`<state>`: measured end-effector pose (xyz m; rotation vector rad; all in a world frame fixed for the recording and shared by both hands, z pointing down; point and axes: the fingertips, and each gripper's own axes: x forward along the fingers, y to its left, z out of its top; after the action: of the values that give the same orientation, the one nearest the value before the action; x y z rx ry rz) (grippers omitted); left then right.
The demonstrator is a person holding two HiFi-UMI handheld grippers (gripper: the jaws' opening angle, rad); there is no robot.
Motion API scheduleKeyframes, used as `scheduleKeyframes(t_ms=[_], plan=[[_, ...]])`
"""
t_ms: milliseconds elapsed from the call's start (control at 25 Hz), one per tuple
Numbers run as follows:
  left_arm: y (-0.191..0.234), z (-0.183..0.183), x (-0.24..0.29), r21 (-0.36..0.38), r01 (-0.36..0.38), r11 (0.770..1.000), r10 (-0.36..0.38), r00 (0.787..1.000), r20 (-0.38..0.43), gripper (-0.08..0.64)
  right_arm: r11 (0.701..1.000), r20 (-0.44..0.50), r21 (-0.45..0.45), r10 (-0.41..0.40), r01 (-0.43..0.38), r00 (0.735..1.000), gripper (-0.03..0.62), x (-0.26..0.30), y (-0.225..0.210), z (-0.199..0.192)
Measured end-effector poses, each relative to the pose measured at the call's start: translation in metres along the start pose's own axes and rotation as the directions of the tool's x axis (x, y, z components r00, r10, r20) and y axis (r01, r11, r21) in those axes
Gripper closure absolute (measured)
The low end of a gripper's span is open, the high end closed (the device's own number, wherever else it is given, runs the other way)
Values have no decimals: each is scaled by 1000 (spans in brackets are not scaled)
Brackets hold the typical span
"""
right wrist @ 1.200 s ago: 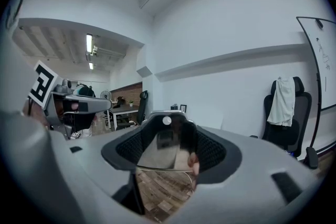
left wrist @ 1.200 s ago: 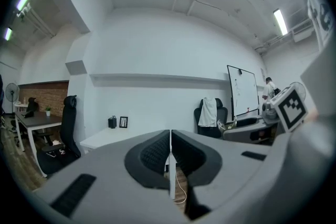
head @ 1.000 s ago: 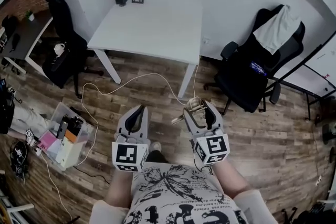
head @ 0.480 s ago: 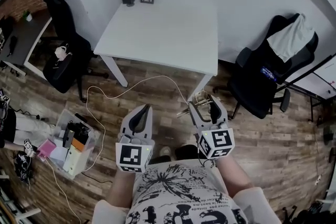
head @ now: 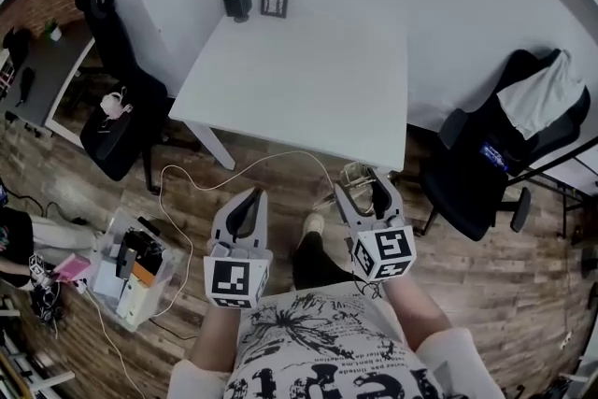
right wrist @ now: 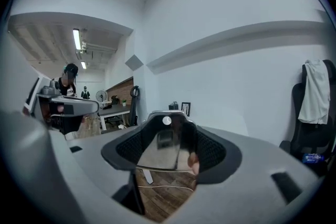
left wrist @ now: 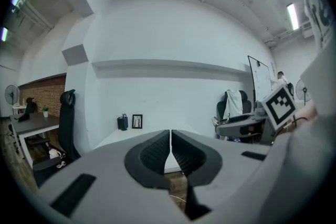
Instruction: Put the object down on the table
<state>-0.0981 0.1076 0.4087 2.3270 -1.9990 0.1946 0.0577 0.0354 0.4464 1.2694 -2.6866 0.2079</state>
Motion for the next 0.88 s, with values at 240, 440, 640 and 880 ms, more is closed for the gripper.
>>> scheduleKeyframes(t_ms=[240, 440, 640, 880], plan=[[24, 16, 100, 11, 6, 1000, -6, 1000, -7, 548, 1000, 29, 11, -1, 0, 1000, 313, 83, -64, 27], [42, 34, 180, 28, 10, 1000, -10, 1000, -5, 548, 1000, 29, 13, -17, 17, 999, 313, 145, -115, 44], [52, 41, 240, 49, 20, 999, -20, 1000, -3, 548, 1000, -6, 10, -20, 20, 1000, 313, 192, -150, 46], [68, 25, 283, 23, 55, 998, -54, 998, -38, 548, 999, -68, -1, -40, 40, 997, 313, 234, -166, 31]])
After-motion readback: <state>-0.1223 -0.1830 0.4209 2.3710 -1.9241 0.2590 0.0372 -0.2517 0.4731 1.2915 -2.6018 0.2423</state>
